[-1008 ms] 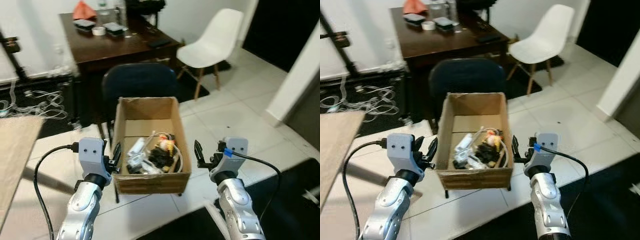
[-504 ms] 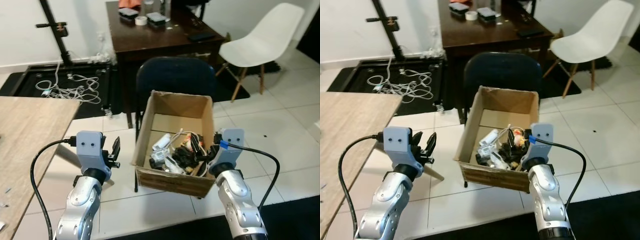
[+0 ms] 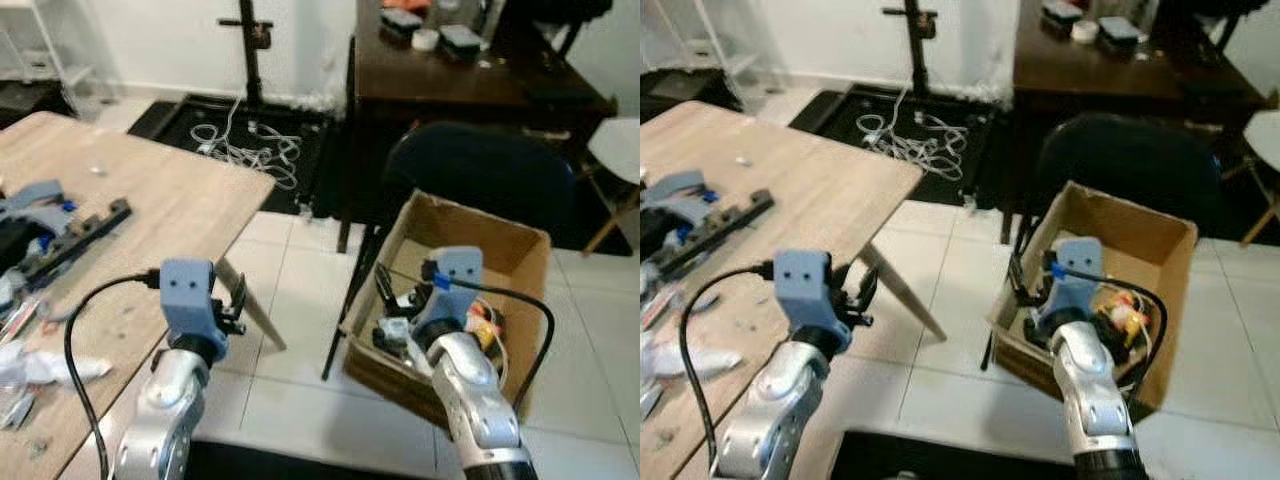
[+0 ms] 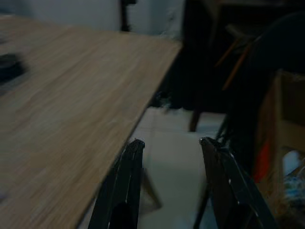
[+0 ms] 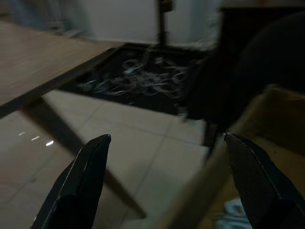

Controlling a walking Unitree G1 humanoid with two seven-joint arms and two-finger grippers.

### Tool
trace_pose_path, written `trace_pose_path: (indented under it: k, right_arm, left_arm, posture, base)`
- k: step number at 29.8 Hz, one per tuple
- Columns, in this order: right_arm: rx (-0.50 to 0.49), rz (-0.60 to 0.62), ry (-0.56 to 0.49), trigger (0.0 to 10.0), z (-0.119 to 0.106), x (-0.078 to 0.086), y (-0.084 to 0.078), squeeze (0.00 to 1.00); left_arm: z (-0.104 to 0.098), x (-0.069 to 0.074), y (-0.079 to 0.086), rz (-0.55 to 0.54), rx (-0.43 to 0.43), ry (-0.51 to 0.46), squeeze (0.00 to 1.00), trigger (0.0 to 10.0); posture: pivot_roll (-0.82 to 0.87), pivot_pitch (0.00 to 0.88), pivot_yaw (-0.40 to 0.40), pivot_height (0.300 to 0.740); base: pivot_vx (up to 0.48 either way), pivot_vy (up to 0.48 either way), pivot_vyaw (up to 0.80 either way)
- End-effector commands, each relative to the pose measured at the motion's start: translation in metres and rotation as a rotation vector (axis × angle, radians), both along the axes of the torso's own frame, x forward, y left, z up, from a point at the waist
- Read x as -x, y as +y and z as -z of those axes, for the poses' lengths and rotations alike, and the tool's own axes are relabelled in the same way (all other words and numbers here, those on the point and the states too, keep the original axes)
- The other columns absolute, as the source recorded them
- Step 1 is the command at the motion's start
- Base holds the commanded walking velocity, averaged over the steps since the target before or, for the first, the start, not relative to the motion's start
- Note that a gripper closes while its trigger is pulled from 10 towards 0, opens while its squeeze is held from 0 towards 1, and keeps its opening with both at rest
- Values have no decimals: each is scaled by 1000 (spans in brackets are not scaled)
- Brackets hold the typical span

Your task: Picking trash to rubbish bin

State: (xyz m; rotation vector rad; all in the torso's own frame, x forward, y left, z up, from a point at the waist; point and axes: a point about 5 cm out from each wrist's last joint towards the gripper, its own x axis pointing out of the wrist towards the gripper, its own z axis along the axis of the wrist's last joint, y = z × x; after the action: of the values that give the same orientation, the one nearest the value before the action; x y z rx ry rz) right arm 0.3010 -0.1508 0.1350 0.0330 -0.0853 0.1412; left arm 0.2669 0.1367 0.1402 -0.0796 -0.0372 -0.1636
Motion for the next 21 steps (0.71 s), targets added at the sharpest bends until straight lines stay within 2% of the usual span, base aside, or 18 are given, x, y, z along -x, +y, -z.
trace_pose_path:
  k: [1, 5, 11, 21]
  right_arm:
    - [1, 5, 13, 10000, 1, 1, -2, 0]
    - [0, 1, 16, 10000, 0, 1, -1, 0]
    - [-4, -6, 28, 10000, 0, 1, 1, 0]
    - [-1, -24, 49, 10000, -3, -1, 3, 0]
  left_arm:
    - [-2, 2, -1, 11, -8, 0, 0, 10000]
    - [-6, 3, -7, 36, 16, 19, 0, 10000]
    - [-4, 3, -5, 27, -60, 37, 0, 10000]
    - [-10, 4, -8, 22, -25, 42, 0, 10000]
  posture:
    - [50, 115, 9, 740]
    - [51, 126, 6, 740]
    - [51, 126, 6, 740]
    - [51, 126, 6, 740]
  base:
    - [0, 0, 800]
    - [0, 0, 800]
    - [0, 0, 800]
    - [0, 0, 800]
